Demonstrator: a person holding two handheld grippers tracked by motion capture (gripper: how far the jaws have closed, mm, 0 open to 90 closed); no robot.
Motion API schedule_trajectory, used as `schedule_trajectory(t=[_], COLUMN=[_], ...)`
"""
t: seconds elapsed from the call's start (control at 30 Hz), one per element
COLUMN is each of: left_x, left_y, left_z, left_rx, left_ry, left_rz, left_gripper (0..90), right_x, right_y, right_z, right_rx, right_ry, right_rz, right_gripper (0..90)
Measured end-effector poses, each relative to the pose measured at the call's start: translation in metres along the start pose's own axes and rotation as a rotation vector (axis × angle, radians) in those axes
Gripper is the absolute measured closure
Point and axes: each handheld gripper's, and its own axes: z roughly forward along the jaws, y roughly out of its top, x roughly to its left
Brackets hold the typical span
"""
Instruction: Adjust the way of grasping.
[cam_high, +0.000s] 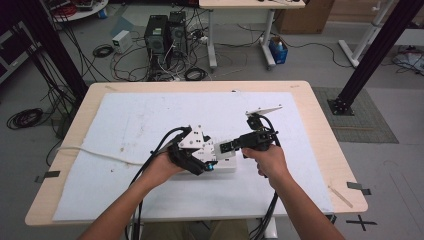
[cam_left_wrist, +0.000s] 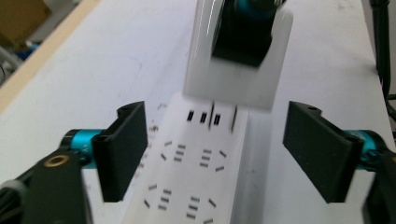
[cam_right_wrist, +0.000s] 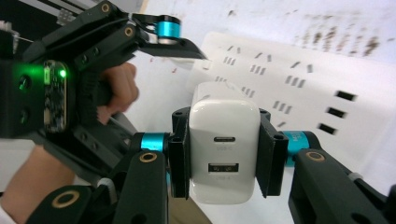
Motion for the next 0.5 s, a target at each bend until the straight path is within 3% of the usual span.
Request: schedule_trajectory(t=[0.03,0.13,0.37,0.5], left_x=[0.003,0.009,0.029,0.043], left_y=[-0.002,-0.010,-0.031,-0.042], left_z=[-0.002,-0.007,-0.034,-0.054], left_rx=[0.016,0.078,0.240,0.323], left_ry=[-0.009,-0.022,-0.007,-0.007], left_rz=[-0.033,-0.114,-0.234,-0.249], left_gripper=[18.6,18.6,18.6,18.6], right_x=[-0.001,0.001,0.016,0.023], right_y=[0.000,0.003,0.011,0.014], right_z=[-0.001,-0.007,-0.018,-0.025], right_rx=[-0.005,-0.004,0.036,0.076], right_ry=[-0.003,-0.069,-0.258,-0.373], right_rz=[-0.006,-0.058,-0.244,-0.337], right_gripper=[62.6,62.5,62.5,62.5])
